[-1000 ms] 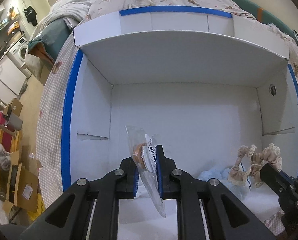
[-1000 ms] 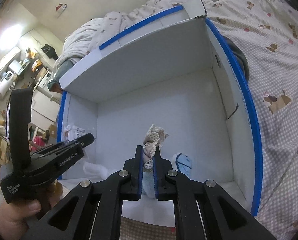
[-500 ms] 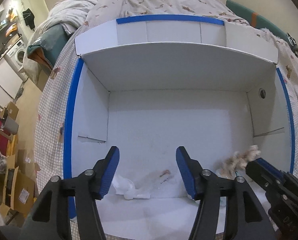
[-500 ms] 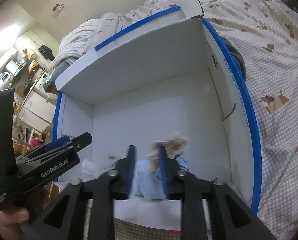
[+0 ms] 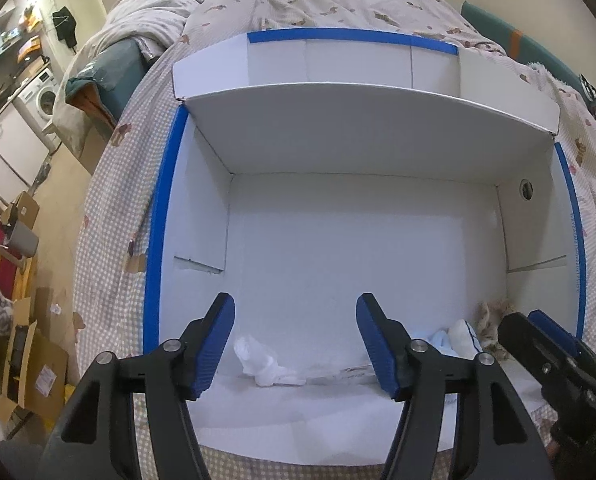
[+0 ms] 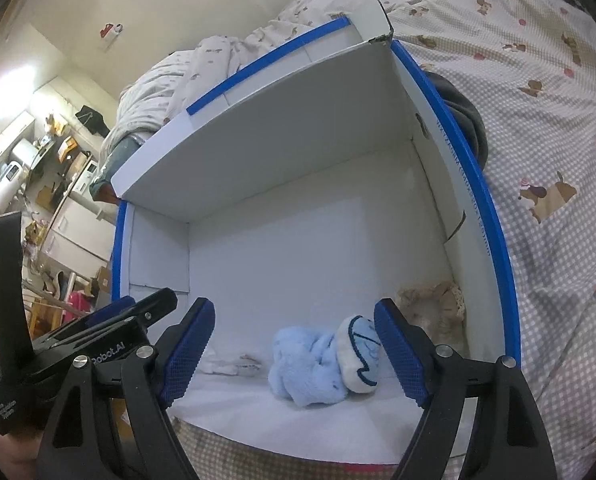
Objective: Organize soft objects
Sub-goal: 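Open both grippers to drop the bag and scrunchie into the box, then withdraw both open grippers back from the box toward the pink duck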
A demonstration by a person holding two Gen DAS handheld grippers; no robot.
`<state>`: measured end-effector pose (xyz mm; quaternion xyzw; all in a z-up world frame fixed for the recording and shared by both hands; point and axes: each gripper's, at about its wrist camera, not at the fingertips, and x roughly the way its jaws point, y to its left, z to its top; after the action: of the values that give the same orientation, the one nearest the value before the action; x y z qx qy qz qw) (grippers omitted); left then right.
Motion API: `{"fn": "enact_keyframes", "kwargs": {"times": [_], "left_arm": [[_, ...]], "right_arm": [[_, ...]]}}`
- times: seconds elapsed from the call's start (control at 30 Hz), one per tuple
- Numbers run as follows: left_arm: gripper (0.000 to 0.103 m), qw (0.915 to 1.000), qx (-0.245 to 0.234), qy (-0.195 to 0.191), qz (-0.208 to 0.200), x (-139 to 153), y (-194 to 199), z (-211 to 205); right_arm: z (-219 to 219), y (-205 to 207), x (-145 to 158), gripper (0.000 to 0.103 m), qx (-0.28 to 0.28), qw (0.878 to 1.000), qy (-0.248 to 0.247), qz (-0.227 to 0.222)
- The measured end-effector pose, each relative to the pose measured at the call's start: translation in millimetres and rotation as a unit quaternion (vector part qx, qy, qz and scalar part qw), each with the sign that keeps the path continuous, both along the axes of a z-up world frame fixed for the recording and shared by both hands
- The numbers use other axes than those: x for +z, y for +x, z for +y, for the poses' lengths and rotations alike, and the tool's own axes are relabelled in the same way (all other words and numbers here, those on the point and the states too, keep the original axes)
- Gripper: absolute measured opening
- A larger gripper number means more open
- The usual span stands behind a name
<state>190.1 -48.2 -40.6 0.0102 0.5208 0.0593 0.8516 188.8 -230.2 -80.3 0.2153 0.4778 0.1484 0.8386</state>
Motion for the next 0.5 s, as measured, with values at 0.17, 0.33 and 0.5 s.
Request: {"fn": "enact_keyframes", "kwargs": {"times": [0.17,0.33,0.5], "left_arm": [[0.060,1.0000,0.001,-0.003,-0.003,5,-7,4],[0.060,0.9999,-0.001,0.001,-0.012,11,-16,8],[0.060,0.9998,-0.001,-0.011,-0.019,20,-29,16]], "right_arm": [[-3,-2,1,0.087,-0.006,1.000,0.014,0.003],[-8,-11,4,0.087,-0.007,1.000,0.022,0.003],[-14,-24,8,0.087,-0.011,1.000,0.020,-0.004]]}}
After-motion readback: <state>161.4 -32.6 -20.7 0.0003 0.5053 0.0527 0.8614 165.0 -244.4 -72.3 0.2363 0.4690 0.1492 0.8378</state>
